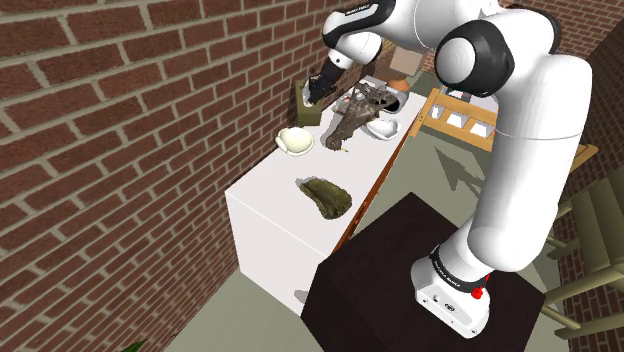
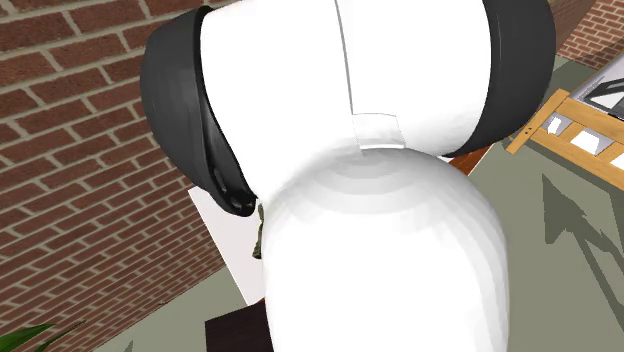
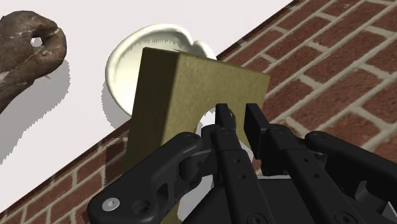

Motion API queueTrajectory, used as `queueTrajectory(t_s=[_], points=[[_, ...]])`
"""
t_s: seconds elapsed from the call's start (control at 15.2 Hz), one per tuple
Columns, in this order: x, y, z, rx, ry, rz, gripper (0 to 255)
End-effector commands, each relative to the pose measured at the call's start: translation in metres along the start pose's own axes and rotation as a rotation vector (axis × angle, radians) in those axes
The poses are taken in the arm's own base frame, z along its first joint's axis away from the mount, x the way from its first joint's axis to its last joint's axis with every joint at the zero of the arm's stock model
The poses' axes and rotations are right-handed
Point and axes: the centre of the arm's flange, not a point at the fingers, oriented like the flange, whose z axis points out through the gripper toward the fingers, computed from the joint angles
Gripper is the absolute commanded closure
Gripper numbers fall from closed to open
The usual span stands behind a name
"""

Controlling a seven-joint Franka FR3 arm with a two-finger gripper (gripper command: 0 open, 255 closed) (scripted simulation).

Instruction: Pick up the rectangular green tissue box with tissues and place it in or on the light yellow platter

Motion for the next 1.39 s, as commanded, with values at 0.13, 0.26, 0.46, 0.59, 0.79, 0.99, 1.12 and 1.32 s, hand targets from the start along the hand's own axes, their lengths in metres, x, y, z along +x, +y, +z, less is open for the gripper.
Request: queueTrajectory(t_s=[0.13, 0.26, 0.46, 0.59, 0.79, 0.99, 1.12, 1.32], points=[[0.049, -0.023, 0.005, 0.000, 0.000, 0.000, 255], [0.070, -0.034, 0.008, 0.000, 0.000, 0.000, 255], [0.068, -0.028, 0.023, 0.000, 0.000, 0.001, 255], [0.066, -0.024, 0.033, 0.000, 0.000, 0.001, 255], [0.063, -0.018, 0.047, 0.000, 0.000, 0.001, 255], [0.061, -0.013, 0.062, 0.000, 0.000, 0.001, 255], [0.059, -0.009, 0.071, 0.000, 0.000, 0.001, 255], [0.056, -0.003, 0.086, 0.000, 0.000, 0.001, 255]])
